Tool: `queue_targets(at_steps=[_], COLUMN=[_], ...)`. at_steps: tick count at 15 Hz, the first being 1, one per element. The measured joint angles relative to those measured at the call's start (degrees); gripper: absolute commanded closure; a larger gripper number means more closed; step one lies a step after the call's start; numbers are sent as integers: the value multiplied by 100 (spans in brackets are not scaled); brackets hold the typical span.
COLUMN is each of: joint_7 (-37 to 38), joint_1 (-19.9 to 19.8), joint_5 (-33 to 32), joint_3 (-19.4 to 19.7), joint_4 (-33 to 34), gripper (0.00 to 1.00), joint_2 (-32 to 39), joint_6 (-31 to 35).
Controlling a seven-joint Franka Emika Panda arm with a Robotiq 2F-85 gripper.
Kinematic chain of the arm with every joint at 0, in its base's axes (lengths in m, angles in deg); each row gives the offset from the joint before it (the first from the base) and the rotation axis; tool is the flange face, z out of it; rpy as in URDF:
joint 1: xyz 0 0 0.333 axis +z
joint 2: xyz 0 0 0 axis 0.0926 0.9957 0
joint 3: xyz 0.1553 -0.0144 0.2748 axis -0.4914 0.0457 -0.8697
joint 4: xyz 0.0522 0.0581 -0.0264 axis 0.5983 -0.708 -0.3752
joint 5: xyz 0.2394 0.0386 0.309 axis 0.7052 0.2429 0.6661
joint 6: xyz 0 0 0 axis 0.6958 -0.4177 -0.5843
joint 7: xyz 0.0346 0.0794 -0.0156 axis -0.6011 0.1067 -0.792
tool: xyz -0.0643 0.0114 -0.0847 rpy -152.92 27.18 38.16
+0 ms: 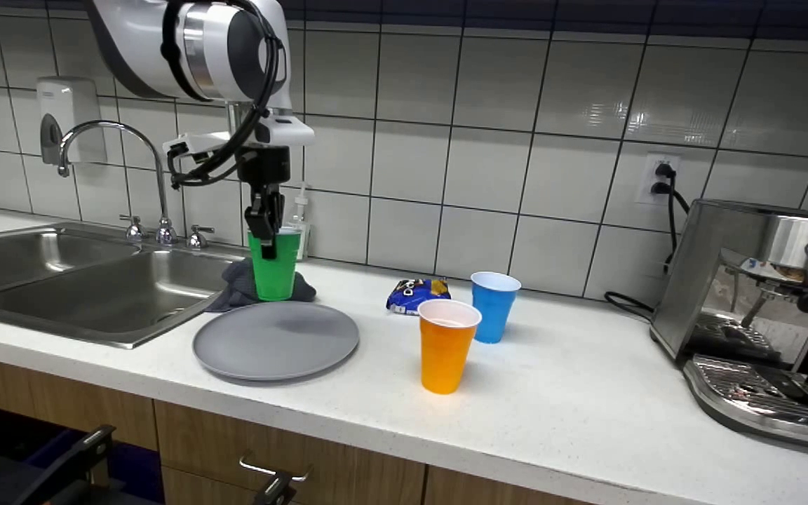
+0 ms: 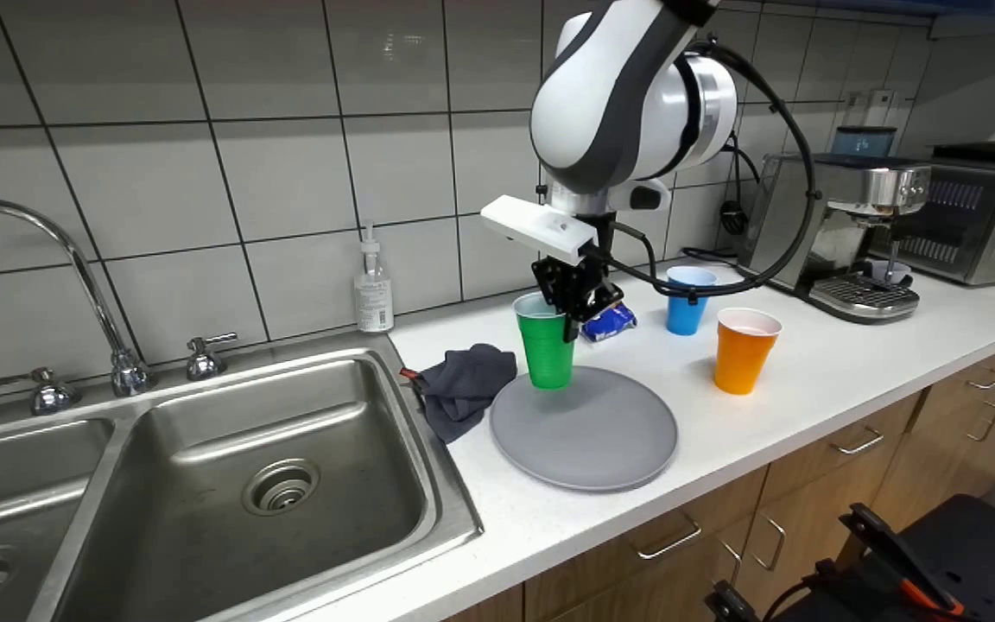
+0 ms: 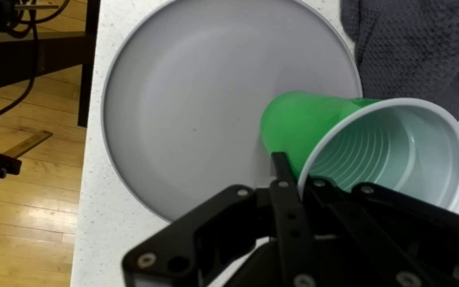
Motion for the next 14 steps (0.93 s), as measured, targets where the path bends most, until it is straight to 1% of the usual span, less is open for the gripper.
queue_targets(at_steps=[6,14], joint_7=[2,16], joint_1=[0,3], joint_5=[-107,-129], joint_3=[-152,-320], joint_4=[-250,-416], gripper=[100,100], joint_2=[0,9], joint_6=[65,181])
